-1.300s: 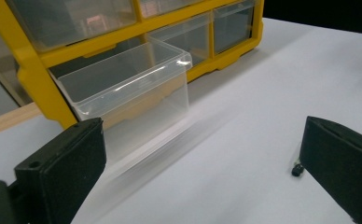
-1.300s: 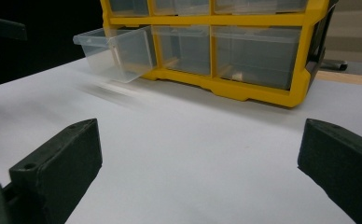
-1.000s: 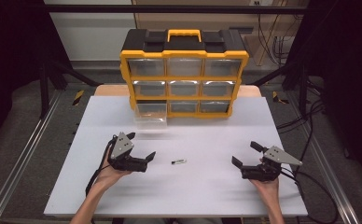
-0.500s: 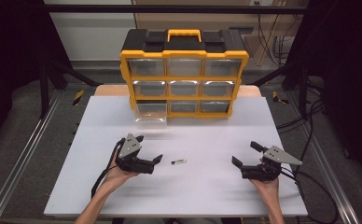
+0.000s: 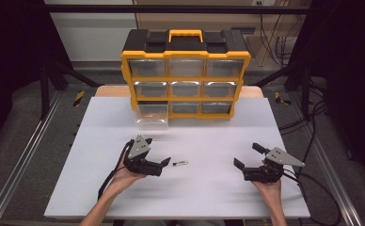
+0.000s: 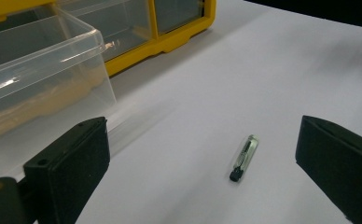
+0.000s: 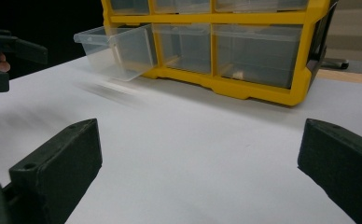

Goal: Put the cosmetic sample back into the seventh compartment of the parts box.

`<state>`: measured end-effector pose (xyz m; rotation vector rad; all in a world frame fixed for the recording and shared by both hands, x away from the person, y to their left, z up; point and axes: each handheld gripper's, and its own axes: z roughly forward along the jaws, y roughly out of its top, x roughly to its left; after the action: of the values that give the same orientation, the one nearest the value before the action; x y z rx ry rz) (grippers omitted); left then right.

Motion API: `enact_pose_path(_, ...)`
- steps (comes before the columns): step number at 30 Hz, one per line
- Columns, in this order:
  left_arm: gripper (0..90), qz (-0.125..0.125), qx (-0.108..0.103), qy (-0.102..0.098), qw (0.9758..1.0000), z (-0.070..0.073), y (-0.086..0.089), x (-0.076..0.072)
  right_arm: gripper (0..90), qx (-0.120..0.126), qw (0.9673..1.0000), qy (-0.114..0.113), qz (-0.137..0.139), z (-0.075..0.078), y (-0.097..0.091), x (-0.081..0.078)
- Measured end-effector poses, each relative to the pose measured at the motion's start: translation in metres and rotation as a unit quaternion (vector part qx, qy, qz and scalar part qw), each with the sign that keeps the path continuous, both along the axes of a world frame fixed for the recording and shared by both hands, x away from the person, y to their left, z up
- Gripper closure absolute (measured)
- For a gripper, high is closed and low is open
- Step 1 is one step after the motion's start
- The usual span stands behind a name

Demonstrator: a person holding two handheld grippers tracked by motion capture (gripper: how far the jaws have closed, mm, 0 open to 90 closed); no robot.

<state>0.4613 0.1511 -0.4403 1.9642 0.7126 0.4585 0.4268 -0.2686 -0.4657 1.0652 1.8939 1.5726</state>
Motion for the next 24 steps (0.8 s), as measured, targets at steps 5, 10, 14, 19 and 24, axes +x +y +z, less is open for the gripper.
enact_pose_path(5, 3.7, -0.007, 0.004, 0.000, 1.0000, 0.002, -0.006, 0.001, 0.4, 0.000, 1.0000, -0.003, -0.002, 0.001, -0.001, -0.001)
enact_pose_path(10, 4.2, -0.015, 0.011, 0.012, 0.9998, -0.001, -0.013, 0.005, 0.4, 0.000, 1.0000, -0.004, -0.001, 0.001, -0.001, -0.001)
enact_pose_path(14, 3.9, -0.018, 0.020, 0.021, 0.9994, -0.006, -0.018, 0.007, 0.4, 0.000, 1.0000, -0.003, -0.001, 0.001, -0.001, -0.001)
enact_pose_path(19, 3.5, -0.023, 0.031, 0.029, 0.9989, -0.010, -0.023, 0.010, 0.4, 0.000, 1.0000, -0.003, -0.002, 0.001, -0.001, -0.001)
enact_pose_path(24, 3.6, -0.035, 0.041, 0.037, 0.9979, -0.015, -0.034, 0.012, 0.4, 0.000, 1.0000, -0.003, -0.002, 0.000, -0.001, -0.001)
